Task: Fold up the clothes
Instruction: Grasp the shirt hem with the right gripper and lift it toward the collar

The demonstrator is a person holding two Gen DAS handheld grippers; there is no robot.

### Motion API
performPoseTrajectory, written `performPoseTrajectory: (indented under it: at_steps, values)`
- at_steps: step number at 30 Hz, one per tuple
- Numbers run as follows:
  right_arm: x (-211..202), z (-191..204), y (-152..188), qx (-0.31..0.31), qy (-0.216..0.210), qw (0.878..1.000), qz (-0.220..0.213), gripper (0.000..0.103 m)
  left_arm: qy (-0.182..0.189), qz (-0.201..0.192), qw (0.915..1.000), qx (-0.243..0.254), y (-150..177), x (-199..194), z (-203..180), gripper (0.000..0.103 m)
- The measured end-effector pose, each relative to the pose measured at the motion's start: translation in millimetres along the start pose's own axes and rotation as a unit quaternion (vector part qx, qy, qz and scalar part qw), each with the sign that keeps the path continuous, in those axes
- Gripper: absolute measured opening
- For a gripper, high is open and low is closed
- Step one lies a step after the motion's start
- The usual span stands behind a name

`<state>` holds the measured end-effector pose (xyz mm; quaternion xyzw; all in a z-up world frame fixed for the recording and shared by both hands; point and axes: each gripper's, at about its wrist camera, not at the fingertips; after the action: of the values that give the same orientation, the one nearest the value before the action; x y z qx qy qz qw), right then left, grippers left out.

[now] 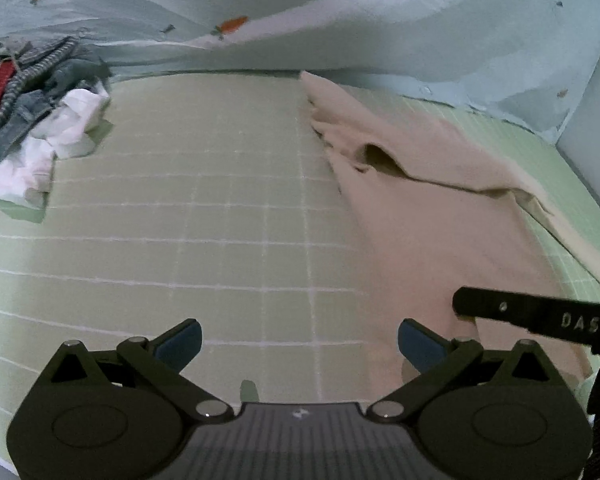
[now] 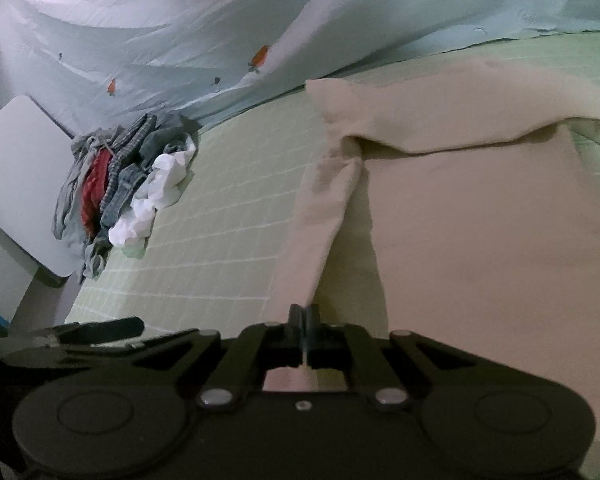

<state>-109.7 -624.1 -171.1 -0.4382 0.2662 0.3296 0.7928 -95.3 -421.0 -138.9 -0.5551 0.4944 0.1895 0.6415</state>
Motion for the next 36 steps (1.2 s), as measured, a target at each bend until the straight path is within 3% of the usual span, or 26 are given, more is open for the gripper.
performPoseTrajectory:
  at_steps: [12, 17, 23, 26, 28, 30, 36]
  values:
    - [9, -33, 5, -0.002, 0.033, 0.999, 0.038, 0.001, -0.019, 0.066, 0.9971, 0.032, 16, 31, -40, 0.103]
    - [21, -40, 11, -0.005, 0.048, 0.997, 0.061, 0.002, -0.038, 0.100, 0.9930, 0.050, 26, 46, -44, 0.103]
    - [22, -44, 12, -0.018, 0.049, 0.996, 0.073, 0.002, -0.028, 0.117, 0.9920, 0.038, 25, 55, -38, 0.103]
    - [20, -44, 9, -0.029, 0.048, 0.995, 0.084, 0.007, -0.024, 0.115, 0.9925, 0.033, 17, 56, -36, 0.103]
    - [17, -47, 6, -0.028, 0.046, 0.995, 0.085, 0.022, -0.022, 0.108, 0.9936, 0.020, 9, 55, -33, 0.103]
    - [13, -50, 1, -0.026, 0.048, 0.996, 0.076, 0.030, -0.023, 0.097, 0.9951, 0.002, -3, 52, -28, 0.103]
    - [-6, -87, -29, 0.029, 0.073, 0.997, 0.019, 0.030, -0.036, 0.062, 0.9965, -0.043, -39, 50, -12, 0.103]
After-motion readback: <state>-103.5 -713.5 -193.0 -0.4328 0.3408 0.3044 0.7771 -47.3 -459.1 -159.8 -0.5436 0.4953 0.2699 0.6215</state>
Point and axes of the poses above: each gripper's, at about its wrist camera, not at the fingertips, and x roughly the way its jaws point, z to its left, y to its underside, and after that the axes turned 5 degrees about z, right-handed
